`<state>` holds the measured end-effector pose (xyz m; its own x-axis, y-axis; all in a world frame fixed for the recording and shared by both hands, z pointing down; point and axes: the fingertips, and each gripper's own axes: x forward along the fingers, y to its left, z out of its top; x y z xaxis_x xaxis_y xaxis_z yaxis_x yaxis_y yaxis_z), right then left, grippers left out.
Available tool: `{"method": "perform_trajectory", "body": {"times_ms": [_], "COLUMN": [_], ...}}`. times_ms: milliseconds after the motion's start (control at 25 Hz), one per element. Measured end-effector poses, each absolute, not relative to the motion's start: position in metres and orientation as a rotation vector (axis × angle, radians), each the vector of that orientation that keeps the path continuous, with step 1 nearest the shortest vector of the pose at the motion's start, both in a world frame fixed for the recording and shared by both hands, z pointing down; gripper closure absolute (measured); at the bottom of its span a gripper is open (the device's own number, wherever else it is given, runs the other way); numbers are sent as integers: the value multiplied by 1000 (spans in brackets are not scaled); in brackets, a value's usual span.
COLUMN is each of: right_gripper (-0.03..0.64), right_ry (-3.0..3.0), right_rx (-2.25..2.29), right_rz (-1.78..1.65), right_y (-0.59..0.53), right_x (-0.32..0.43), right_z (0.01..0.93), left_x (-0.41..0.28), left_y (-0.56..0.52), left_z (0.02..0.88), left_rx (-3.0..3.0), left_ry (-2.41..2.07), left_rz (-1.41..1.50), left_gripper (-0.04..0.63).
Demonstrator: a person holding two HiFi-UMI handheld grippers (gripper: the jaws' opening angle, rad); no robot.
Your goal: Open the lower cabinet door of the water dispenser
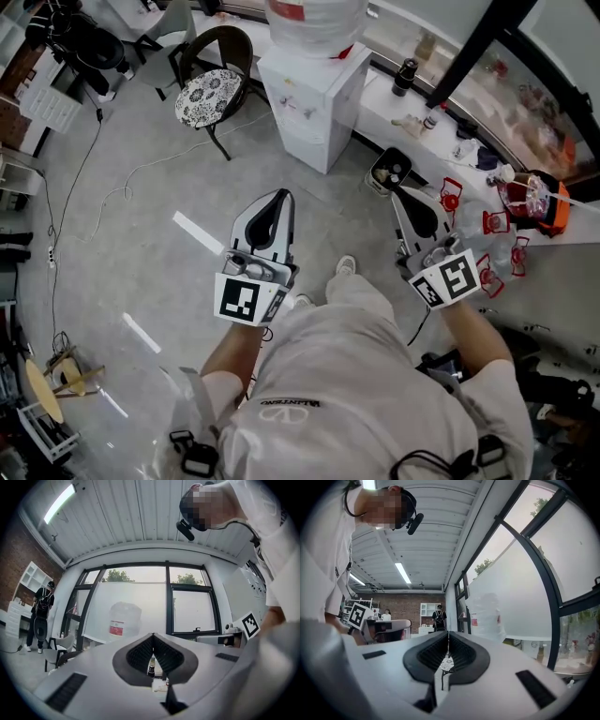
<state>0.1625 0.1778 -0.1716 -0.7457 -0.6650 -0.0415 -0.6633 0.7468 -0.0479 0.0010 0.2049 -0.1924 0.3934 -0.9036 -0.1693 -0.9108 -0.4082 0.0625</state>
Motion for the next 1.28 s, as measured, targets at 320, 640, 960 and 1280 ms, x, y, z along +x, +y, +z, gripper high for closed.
{"method": "perform_trajectory", "body": {"times_ms": [320, 640, 960, 1280], "right_gripper": [600, 600, 600, 600], "right_ry": [2942, 2953, 2910, 2910], "right_rx": [-960, -912, -959, -1004], "right_rz": [-49, -82, -92, -91], "right_y": [99, 38, -26, -74], "right_x": [167, 159, 138, 115], "right_z": [-137, -71, 75, 271], "left_x": [26, 33, 24, 14], "left_y": [136, 80, 11, -42], "left_z": [-168, -95, 58, 240], "left_rx": [-2526, -2534, -2566, -2595], "left_ry": [1761, 1794, 1722, 1633], "left_rz": [234, 171, 135, 156], "left_gripper": [591, 591, 591, 591]}}
